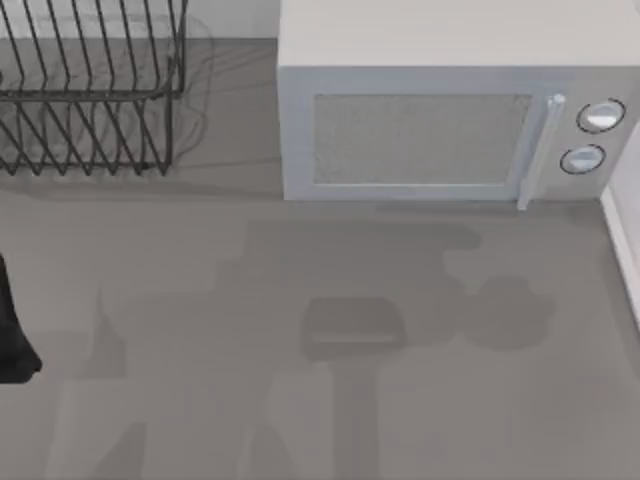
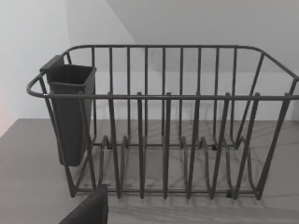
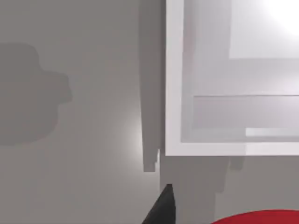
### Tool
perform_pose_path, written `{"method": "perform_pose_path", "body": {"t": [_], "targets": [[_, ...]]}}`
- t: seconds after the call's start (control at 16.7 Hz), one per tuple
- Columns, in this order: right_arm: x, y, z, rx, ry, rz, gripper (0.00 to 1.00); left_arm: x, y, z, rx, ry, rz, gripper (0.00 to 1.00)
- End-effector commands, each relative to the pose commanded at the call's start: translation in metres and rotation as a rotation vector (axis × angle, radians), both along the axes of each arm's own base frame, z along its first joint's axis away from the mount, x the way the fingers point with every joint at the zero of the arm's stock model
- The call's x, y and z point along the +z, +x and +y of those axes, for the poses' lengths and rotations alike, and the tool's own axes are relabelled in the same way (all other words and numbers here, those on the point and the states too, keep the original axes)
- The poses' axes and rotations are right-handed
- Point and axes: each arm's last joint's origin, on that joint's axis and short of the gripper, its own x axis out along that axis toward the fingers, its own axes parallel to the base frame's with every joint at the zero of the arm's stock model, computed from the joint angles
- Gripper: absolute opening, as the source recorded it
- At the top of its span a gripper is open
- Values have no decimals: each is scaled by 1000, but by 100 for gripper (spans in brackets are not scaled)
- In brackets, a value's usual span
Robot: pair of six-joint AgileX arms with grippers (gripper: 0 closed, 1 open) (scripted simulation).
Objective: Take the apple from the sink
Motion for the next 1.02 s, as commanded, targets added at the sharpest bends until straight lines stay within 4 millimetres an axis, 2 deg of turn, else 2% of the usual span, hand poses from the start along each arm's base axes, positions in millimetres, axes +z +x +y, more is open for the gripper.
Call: {"method": "perform_pose_path", "body": {"t": [0.12,0.24,0.42,0.54,0.66,1.02], "targets": [[-2,-12,54,3,-1,11,0,0,0,0,0,0,0,100],[-4,-34,106,5,-4,19,0,0,0,0,0,0,0,100],[-6,-73,161,6,-9,24,0,0,0,0,0,0,0,100],[-8,-93,180,6,-11,24,0,0,0,0,0,0,0,100],[-8,-104,188,5,-11,22,0,0,0,0,0,0,0,100],[-13,-103,189,1,-13,27,0,0,0,0,0,0,0,100]]}}
